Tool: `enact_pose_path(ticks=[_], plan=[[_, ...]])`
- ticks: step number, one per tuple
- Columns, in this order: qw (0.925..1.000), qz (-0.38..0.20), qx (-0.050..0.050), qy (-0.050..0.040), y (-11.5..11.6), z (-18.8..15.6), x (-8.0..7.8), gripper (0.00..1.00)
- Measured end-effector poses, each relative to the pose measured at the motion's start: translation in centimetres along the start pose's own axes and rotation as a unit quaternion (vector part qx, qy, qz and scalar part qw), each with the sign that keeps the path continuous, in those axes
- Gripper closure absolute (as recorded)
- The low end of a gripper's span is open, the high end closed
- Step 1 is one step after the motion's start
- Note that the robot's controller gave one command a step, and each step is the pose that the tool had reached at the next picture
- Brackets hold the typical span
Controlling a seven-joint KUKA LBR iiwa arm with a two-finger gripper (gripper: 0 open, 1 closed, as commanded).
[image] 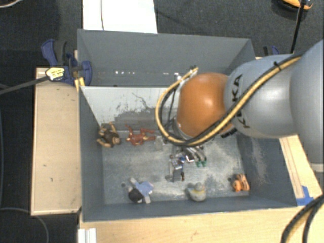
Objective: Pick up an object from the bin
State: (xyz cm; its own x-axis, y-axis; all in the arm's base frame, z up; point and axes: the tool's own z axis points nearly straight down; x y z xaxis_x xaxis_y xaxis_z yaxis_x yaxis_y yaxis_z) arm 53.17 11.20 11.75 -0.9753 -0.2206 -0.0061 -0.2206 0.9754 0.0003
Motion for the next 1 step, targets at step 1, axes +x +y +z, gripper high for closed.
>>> enact_pose_path(ticks=[1], plan=[[0.9999,-0.009,-0.002,0.0058,-4.34,-1.09,0.42,0.0]])
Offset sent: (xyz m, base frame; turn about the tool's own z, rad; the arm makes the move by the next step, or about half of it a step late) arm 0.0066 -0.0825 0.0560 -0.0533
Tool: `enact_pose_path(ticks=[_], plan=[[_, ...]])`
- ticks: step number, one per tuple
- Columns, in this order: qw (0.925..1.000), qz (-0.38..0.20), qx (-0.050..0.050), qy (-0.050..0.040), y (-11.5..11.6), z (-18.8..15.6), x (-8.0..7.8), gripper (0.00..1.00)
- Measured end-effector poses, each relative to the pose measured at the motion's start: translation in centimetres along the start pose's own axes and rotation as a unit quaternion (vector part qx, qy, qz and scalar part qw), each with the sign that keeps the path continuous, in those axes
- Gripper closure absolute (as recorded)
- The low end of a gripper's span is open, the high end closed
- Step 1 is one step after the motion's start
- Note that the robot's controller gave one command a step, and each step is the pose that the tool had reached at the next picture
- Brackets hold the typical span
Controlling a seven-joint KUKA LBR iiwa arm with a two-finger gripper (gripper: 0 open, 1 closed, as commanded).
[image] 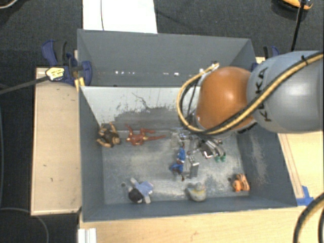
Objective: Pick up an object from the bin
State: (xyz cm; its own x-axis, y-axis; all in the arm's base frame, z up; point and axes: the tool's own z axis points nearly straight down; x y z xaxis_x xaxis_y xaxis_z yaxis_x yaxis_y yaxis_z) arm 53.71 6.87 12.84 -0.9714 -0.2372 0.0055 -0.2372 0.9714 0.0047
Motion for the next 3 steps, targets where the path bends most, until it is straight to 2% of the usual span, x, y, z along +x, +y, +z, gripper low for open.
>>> enact_pose_path(ticks=[1,2,3], plan=[[0.9989,0.046,0.002,-0.0064,-2.0,-2.0,0.1,0.0],[0.9988,0.049,0.001,-0.0036,-1.5,-4.8,-0.1,0.0],[0.9992,-0.037,0.003,-0.0106,-1.5,-1.6,1.5,0.0]])
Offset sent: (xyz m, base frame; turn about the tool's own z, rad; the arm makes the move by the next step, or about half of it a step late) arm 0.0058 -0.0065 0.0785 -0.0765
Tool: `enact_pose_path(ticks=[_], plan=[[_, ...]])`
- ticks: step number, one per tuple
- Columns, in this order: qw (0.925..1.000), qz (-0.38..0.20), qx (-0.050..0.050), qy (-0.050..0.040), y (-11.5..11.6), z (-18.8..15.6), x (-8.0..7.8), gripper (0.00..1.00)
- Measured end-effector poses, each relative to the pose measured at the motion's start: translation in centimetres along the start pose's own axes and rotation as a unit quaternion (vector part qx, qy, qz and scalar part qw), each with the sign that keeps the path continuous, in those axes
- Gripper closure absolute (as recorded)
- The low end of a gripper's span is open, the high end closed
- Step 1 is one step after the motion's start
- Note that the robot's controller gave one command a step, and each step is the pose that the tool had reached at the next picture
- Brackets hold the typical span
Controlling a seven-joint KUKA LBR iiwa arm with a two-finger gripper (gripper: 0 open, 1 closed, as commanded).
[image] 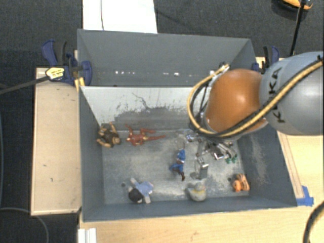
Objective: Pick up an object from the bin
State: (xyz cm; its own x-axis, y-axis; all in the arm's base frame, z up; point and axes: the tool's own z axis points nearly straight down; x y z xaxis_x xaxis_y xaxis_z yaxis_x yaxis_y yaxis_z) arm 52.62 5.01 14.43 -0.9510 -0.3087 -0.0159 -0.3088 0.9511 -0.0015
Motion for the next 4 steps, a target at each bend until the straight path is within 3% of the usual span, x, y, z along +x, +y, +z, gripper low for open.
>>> enact_pose_path(ticks=[1,2,3,4], plan=[[0.9999,-0.016,-0.002,0.0066,-0.3,4.2,1.1,0.0],[0.994,-0.109,0.0,-0.0019,-0.3,6.5,0.4,0.0],[0.9939,-0.111,-0.001,0.0019,-0.1,8.1,0.4,0.0],[0.9661,-0.258,0.0,-0.0035,0.4,7.4,-1.5,1.0]])
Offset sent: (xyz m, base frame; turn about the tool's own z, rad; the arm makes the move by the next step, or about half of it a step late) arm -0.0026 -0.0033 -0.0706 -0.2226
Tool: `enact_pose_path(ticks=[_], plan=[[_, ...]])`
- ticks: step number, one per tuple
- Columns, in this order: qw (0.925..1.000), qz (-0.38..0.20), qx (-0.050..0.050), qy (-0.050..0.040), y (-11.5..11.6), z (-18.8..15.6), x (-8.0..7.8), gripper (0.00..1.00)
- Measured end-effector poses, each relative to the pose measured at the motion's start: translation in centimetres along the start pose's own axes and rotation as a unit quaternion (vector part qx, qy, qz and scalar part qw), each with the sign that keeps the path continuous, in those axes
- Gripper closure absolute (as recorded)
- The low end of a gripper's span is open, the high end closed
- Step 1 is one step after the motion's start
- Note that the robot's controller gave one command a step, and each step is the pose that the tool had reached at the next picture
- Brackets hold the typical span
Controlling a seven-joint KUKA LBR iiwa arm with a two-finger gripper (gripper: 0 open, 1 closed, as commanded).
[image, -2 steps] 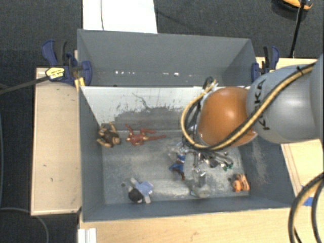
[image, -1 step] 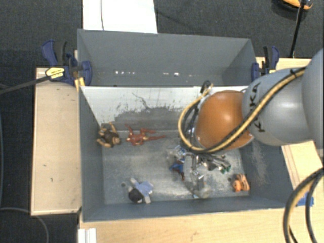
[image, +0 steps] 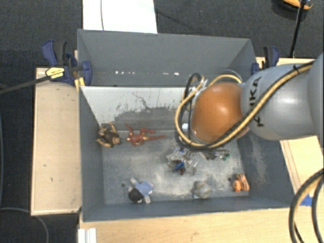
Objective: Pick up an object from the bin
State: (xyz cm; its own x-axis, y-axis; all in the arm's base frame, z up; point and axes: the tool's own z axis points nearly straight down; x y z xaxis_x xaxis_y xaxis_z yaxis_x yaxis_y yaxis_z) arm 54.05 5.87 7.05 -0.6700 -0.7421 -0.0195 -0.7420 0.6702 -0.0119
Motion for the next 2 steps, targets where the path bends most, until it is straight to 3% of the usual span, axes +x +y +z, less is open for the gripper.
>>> enact_pose_path(ticks=[1,2], plan=[[1.0,0.001,0.0,0.0002,0.0,0.0,0.0,1.0],[0.9994,-0.035,0.001,-0.0026,0.6,-15.5,-1.8,1.0]])
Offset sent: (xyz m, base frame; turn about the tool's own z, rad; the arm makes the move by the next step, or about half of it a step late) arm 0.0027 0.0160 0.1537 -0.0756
